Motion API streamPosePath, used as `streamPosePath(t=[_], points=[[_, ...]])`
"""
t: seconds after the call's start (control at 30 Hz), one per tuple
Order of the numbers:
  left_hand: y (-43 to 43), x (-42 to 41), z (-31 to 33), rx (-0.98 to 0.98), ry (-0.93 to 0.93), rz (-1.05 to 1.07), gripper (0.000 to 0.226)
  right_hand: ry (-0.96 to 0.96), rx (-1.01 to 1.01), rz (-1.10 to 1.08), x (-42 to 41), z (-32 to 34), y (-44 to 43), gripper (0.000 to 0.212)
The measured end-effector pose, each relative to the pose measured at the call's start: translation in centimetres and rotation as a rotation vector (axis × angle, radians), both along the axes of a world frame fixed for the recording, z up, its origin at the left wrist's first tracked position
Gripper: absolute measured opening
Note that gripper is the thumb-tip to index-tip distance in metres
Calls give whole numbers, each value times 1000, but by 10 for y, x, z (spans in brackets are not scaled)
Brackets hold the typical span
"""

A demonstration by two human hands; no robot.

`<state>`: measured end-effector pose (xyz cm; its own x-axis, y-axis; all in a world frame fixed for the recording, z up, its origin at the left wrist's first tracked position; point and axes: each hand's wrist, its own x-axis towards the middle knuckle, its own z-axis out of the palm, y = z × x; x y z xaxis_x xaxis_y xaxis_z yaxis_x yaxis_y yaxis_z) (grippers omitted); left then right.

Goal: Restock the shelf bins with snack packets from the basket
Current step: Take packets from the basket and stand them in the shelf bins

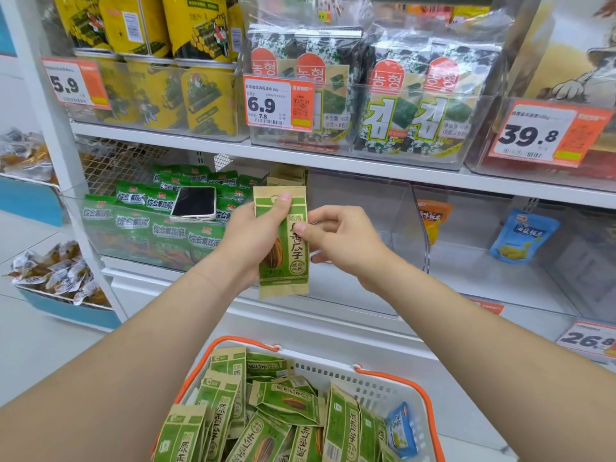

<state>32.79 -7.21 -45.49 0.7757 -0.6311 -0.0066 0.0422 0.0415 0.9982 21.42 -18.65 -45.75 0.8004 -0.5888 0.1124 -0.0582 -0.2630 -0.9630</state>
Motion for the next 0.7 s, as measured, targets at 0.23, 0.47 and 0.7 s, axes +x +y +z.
streamPosePath(t=[0.23,0.47,0.7], points=[[6,35,-16,310,-517,269,33,-342,-444,-298,13,-7,-12,10],[11,38,-28,752,-1026,79,9,-55,-601,-383,47,-35,-25,5],[11,52,-35,802,-1055,-104,42,158,-428,-435,93,-52,-38,11]])
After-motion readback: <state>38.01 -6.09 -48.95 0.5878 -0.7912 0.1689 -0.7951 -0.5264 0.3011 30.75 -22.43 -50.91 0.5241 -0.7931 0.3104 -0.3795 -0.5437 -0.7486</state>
